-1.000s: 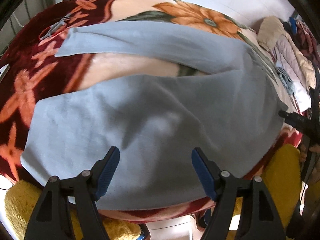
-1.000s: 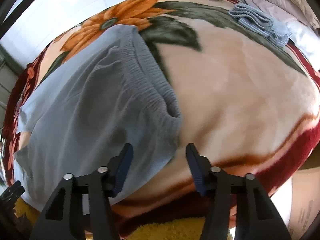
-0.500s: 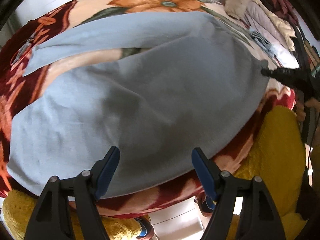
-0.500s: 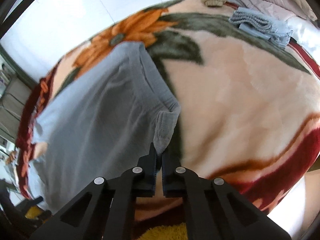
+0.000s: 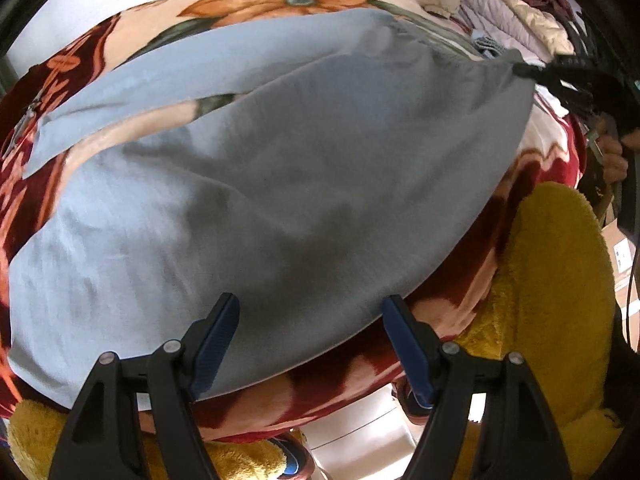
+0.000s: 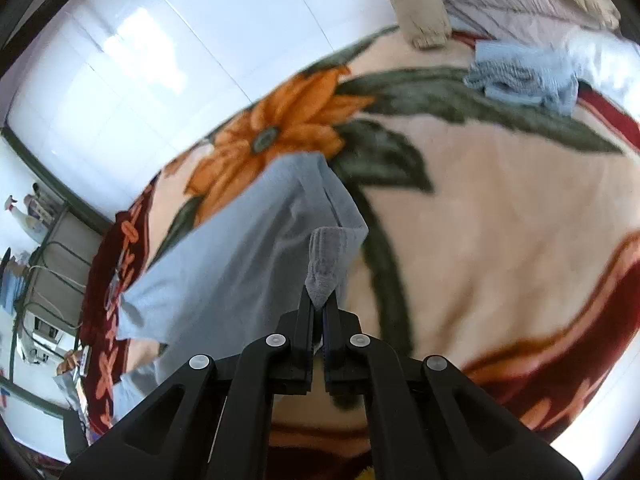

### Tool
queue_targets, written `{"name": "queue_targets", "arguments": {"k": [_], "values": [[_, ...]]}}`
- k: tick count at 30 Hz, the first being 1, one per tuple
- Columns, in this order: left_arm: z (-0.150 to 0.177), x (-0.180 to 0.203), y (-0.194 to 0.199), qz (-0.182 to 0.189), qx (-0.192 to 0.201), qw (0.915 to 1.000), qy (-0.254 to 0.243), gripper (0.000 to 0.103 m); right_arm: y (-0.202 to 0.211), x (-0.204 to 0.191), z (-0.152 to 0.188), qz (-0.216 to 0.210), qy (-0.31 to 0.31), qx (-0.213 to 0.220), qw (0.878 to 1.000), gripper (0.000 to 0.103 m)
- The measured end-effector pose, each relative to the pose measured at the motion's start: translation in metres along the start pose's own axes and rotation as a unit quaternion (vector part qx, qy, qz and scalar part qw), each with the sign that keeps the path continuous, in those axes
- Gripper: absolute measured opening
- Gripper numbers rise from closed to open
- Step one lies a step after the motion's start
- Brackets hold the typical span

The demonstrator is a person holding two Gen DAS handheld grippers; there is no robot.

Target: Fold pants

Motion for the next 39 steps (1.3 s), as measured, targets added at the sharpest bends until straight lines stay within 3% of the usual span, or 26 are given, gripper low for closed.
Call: {"name": "queue_targets", "arguments": {"k": [3,6,11,14,15,16,17,19,25,30,36,39], "values": [[-0.001,0.014,0.002,0.019,0.006,0.9995,-0.023,0.078,0.006,-0.006,-0.009,-0.001,0.002,0.014,1.0,0.004],[-0.001,0.016,-0.001,0.004,0.001,0.9992,-0.039,0.078,0.013,-0.013,-0.015,-0.005,0.002,0.022,1.0,0.003],[-0.012,-0.022,0.007,-0.074,0.027,0.9969,-0.002,0.078,0.024,-0.012,-0.022,-0.005,-0.007,0.041,0.999,0.003],[-0.013,-0.058,0.023,-0.125,0.049,0.9903,0.035,0.076,0.029,-0.003,-0.025,-0.006,-0.025,0.053,0.998,0.003],[-0.012,-0.069,0.028,-0.139,0.055,0.9875,0.049,0.074,0.031,0.002,-0.026,-0.004,-0.033,0.056,0.998,0.003],[-0.01,-0.078,0.033,-0.145,0.06,0.9856,0.063,0.063,0.032,0.005,-0.025,-0.004,-0.038,0.058,0.998,0.003],[-0.009,-0.083,0.036,-0.143,0.064,0.9849,0.075,0.04,0.033,0.01,-0.024,-0.003,-0.044,0.059,0.997,0.003],[-0.007,-0.091,0.044,-0.107,0.078,0.9853,0.108,0.013,0.033,0.018,-0.021,0.0,-0.052,0.057,0.997,0.003],[-0.015,-0.058,0.096,-0.044,0.135,0.9858,0.09,0.007,0.032,0.043,-0.006,0.016,-0.057,0.052,0.997,0.003],[-0.007,-0.035,0.113,-0.007,0.15,0.984,0.095,0.006,0.021,0.046,-0.004,0.016,-0.049,0.032,0.998,0.003],[-0.03,-0.036,0.128,-0.018,0.167,0.9815,0.091,0.005,0.023,0.014,-0.04,0.013,-0.014,0.055,0.998,0.003],[-0.052,-0.051,0.134,-0.041,0.171,0.9806,0.086,0.005,0.015,-0.008,-0.059,0.015,0.008,0.061,0.998,0.003]]}}
Point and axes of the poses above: each gripper's, at about its wrist camera, not at the fingertips, and y roughly against the way its jaws point, x to its right, z to its underside, the point moved 10 cm from there along -y, roughly the way its jaws point, and after that the axes turned 15 degrees about z, right-handed, at the moved point
